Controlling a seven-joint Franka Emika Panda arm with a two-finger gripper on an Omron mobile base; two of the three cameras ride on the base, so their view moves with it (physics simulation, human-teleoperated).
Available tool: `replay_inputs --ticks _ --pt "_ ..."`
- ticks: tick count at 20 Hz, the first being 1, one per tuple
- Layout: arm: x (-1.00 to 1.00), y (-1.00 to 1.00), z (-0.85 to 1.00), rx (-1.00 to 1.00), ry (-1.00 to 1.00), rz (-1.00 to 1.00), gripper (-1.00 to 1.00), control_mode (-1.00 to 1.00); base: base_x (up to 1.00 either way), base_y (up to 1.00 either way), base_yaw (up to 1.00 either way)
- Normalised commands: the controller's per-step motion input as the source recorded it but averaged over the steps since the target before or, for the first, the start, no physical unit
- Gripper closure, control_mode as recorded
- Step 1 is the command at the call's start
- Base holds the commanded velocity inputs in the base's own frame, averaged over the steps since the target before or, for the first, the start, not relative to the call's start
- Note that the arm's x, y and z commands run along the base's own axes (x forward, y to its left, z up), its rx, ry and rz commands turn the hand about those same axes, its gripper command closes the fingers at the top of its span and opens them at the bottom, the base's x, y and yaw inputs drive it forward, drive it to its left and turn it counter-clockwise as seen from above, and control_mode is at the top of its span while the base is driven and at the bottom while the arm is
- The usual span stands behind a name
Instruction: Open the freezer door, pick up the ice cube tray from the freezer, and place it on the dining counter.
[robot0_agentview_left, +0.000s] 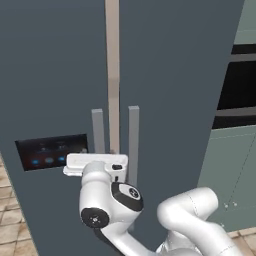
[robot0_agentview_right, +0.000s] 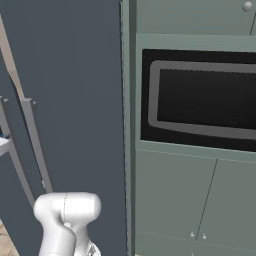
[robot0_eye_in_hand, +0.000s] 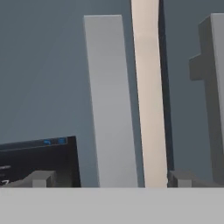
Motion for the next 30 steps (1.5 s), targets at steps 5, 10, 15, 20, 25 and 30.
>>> replay_inputs --ticks 5,10,15,20,25,30 --pt "0.26 0.0 0.0 0.0 0.0 0.0 -1.0 -1.0 0.0 0.0 0.0" --pt "0.25 0.0 0.0 0.0 0.0 0.0 -1.0 -1.0 0.0 0.0 0.0" --pt "0.28 0.0 0.0 0.0 0.0 0.0 -1.0 -1.0 0.0 0.0 0.0" --pt "0.17 0.0 0.0 0.0 0.0 0.0 1.0 -1.0 0.0 0.0 0.0" --pt "0.0 0.0 0.0 0.0 0.0 0.0 1.0 -1.0 0.0 0.0 0.0" --pt "0.0 0.0 0.0 0.0 0.0 0.0 1.0 -1.0 0.0 0.0 0.0"
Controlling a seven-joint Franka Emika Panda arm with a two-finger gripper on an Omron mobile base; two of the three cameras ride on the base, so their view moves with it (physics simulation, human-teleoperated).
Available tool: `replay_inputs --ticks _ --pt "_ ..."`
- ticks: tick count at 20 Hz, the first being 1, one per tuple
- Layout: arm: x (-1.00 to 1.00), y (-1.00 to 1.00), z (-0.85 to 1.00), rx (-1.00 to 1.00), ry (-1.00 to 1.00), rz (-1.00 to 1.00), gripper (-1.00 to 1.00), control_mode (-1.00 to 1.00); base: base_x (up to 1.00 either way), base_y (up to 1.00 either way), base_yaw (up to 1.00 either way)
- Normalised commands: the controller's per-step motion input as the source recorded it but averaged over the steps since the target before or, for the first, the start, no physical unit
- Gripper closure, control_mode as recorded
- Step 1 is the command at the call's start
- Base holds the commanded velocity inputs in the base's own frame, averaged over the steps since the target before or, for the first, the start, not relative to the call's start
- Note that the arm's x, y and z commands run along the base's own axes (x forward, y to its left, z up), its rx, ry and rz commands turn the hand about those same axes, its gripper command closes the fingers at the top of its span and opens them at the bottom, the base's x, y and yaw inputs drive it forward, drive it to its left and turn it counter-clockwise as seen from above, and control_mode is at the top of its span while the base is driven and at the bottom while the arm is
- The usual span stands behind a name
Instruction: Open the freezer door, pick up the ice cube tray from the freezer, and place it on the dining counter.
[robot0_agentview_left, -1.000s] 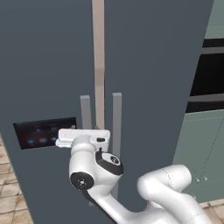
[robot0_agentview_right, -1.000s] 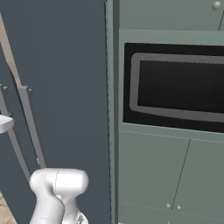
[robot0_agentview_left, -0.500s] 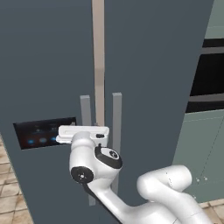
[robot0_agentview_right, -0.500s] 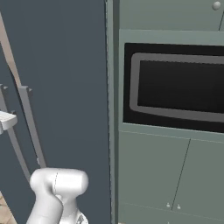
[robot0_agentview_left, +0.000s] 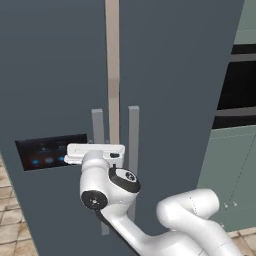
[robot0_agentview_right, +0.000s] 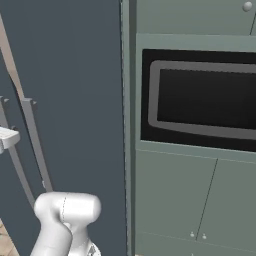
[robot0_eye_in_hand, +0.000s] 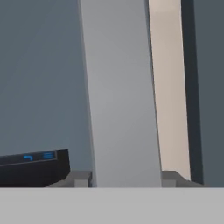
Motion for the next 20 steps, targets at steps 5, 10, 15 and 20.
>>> replay_inputs --ticks 5,10,15,20 --pt "0.0 0.0 0.0 0.0 0.0 0.0 1.0 -1.0 0.0 0.0 0.0" --pt "-0.05 0.0 0.0 0.0 0.0 0.0 1.0 -1.0 0.0 0.0 0.0" --pt "-0.61 0.16 0.0 0.0 -0.01 -0.01 1.0 -1.0 0.0 0.0 0.0" --pt "-0.91 0.34 0.0 -0.01 0.0 -0.02 1.0 -1.0 0.0 0.0 0.0"
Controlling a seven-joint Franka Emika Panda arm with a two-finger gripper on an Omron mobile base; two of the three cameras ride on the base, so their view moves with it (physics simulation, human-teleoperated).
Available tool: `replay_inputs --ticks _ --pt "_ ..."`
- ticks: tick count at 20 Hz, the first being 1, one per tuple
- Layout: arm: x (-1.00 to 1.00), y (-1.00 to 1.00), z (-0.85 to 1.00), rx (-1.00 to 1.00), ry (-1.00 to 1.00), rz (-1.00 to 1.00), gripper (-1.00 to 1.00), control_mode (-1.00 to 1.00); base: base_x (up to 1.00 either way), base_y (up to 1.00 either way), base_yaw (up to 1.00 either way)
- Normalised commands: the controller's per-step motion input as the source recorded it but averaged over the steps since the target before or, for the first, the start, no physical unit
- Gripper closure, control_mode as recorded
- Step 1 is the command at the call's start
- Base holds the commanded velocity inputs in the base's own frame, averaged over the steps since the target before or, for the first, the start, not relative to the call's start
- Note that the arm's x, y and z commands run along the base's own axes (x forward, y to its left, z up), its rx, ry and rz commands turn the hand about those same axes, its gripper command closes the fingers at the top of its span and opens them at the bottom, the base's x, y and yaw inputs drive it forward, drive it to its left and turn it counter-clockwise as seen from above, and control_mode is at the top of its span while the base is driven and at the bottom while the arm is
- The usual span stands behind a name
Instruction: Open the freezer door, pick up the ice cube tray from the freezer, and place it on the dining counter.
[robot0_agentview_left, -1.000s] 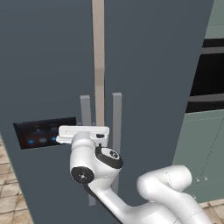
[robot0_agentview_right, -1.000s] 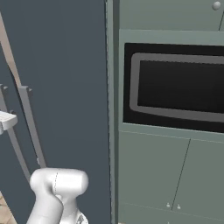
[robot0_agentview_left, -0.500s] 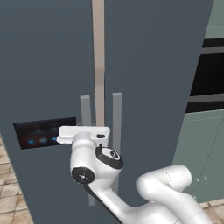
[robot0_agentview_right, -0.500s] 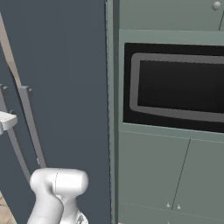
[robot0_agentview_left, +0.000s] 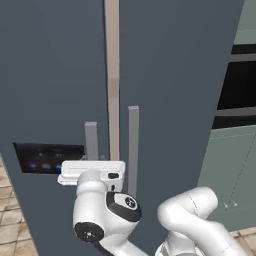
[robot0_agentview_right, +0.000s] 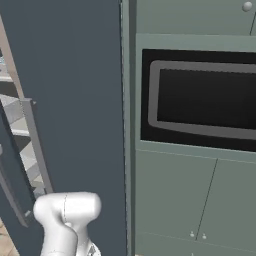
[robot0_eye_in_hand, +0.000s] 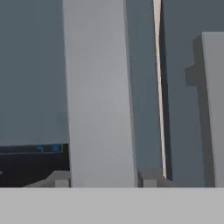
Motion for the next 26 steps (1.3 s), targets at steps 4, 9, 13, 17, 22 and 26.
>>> replay_inputs --ticks 4,9,13,17,22,26 --pt "-0.8 0.5 0.0 -0.02 0.0 -0.01 1.0 -1.0 0.0 0.0 0.0" --pt "-0.72 0.59 0.0 -0.03 0.0 0.0 1.0 -1.0 0.0 0.0 0.0" --pt "-0.74 0.54 0.0 -0.03 0.0 0.0 1.0 -1.0 0.0 0.0 0.0" --pt "-0.68 0.59 0.0 -0.04 0.0 0.0 1.0 -1.0 0.0 0.0 0.0" --pt "-0.62 0.67 -0.01 -0.04 0.0 0.0 1.0 -1.0 0.0 0.0 0.0" --pt "-0.57 0.68 -0.03 -0.04 0.0 0.0 1.0 -1.0 0.0 0.0 0.0"
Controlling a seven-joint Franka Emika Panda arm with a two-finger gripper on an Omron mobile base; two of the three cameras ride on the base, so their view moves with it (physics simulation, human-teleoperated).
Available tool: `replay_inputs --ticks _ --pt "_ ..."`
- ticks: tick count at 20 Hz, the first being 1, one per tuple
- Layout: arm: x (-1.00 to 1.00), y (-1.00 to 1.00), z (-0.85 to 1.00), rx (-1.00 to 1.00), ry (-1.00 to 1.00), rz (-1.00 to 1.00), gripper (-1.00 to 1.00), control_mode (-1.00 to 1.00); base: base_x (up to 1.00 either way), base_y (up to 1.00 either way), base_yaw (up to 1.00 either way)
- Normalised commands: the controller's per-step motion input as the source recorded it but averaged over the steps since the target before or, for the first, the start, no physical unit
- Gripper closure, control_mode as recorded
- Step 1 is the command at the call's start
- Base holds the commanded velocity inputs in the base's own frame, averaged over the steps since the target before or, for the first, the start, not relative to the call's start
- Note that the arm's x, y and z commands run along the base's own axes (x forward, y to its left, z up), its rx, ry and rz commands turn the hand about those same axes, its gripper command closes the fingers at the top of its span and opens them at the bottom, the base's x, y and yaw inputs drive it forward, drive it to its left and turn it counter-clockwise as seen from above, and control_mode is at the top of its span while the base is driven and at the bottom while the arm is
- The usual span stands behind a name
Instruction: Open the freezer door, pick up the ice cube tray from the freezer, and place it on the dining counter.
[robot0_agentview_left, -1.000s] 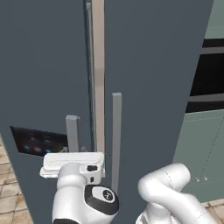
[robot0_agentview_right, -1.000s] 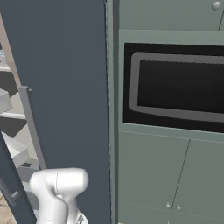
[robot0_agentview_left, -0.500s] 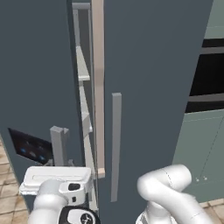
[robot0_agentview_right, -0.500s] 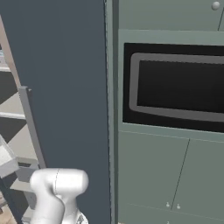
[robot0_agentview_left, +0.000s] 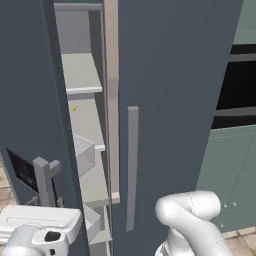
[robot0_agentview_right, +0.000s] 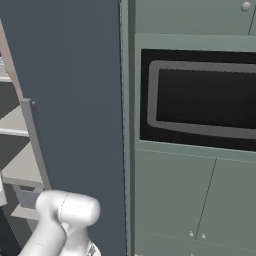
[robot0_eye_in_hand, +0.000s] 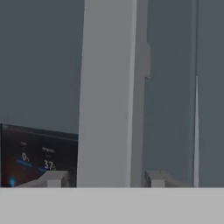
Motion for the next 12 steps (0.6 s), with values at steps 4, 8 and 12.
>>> replay_inputs --ticks 4,8,12 --pt "-0.44 0.6 -0.01 -0.02 0.0 0.0 1.0 -1.0 0.0 0.0 0.0" --pt "-0.16 0.25 0.0 -0.01 0.0 0.0 -1.0 -1.0 0.0 0.0 0.0" --pt "0.0 0.0 0.0 0.0 0.0 0.0 -1.0 -1.0 0.0 0.0 0.0"
